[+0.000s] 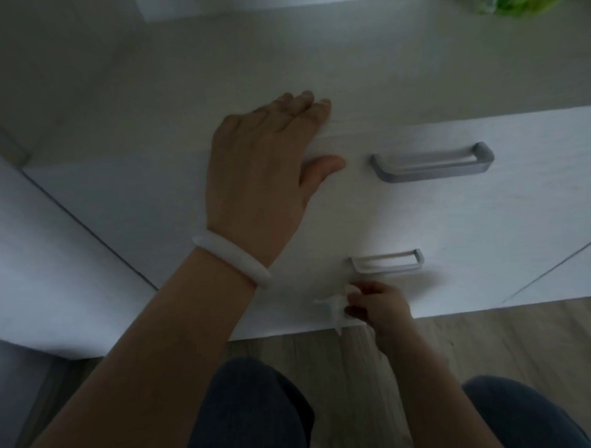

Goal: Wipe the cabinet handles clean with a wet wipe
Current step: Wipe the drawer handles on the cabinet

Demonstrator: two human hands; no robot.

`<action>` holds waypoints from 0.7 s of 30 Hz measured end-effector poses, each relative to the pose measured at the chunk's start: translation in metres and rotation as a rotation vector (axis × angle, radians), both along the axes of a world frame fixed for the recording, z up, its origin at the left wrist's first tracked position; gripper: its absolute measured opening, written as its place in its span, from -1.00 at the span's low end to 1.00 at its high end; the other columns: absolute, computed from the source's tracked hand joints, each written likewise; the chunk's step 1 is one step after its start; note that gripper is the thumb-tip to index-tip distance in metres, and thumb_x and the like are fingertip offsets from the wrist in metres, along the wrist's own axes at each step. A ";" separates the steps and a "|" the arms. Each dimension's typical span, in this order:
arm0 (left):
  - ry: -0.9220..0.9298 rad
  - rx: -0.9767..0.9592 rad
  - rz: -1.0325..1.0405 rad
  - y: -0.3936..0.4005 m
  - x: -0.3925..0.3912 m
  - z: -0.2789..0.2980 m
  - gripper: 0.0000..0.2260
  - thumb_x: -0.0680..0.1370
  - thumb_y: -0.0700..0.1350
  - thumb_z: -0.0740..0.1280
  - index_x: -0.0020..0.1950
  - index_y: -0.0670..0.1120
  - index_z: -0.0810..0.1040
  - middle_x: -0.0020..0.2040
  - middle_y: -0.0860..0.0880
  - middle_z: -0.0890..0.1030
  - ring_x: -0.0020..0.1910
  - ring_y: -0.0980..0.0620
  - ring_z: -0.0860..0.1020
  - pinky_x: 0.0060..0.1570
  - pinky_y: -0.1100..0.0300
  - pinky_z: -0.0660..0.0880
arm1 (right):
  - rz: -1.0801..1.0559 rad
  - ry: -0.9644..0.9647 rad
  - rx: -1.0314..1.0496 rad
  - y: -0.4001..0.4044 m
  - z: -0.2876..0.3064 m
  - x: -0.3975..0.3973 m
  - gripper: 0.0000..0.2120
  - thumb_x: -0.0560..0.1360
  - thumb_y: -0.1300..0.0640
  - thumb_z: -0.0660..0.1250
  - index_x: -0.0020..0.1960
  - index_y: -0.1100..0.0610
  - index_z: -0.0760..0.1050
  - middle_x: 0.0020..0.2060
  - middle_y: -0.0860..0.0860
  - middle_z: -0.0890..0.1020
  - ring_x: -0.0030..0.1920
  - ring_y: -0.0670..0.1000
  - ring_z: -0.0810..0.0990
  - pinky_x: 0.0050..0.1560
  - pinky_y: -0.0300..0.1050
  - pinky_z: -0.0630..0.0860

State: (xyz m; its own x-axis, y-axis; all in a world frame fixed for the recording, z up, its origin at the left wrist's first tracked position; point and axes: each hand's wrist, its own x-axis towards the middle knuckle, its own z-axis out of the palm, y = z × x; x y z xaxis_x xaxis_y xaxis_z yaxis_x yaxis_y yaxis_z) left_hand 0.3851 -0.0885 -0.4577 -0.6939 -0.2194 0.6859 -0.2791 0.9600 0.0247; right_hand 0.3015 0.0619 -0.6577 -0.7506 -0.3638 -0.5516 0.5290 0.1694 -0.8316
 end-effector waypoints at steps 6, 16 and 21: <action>0.024 -0.054 0.014 0.003 0.002 -0.003 -0.56 0.57 0.17 0.26 0.37 -0.02 0.48 0.38 0.01 0.49 0.34 0.00 0.47 0.22 0.06 0.30 | 0.167 -0.118 -0.064 0.013 0.069 0.015 -0.90 0.50 0.33 0.33 -0.08 0.31 0.62 -0.26 0.16 0.67 -0.29 0.08 0.60 -0.35 -0.15 0.50; -0.372 0.145 0.007 0.009 0.013 0.025 -0.45 0.58 0.09 0.25 0.54 -0.02 0.22 0.54 0.02 0.21 0.52 0.07 0.18 0.44 0.13 0.10 | 0.237 -0.249 0.061 0.031 0.199 0.040 -0.87 0.53 0.25 0.32 -0.05 0.25 0.64 -0.19 0.19 0.69 -0.22 0.16 0.63 -0.25 -0.07 0.52; -0.567 0.370 -0.035 0.018 0.019 0.056 -0.42 0.56 -0.09 0.23 0.56 -0.06 0.14 0.57 -0.01 0.12 0.55 0.04 0.08 0.50 0.09 0.05 | 0.218 -0.287 0.056 0.041 0.262 0.059 -0.86 0.54 0.25 0.30 -0.03 0.25 0.63 -0.19 0.16 0.71 -0.25 0.11 0.66 -0.28 -0.09 0.55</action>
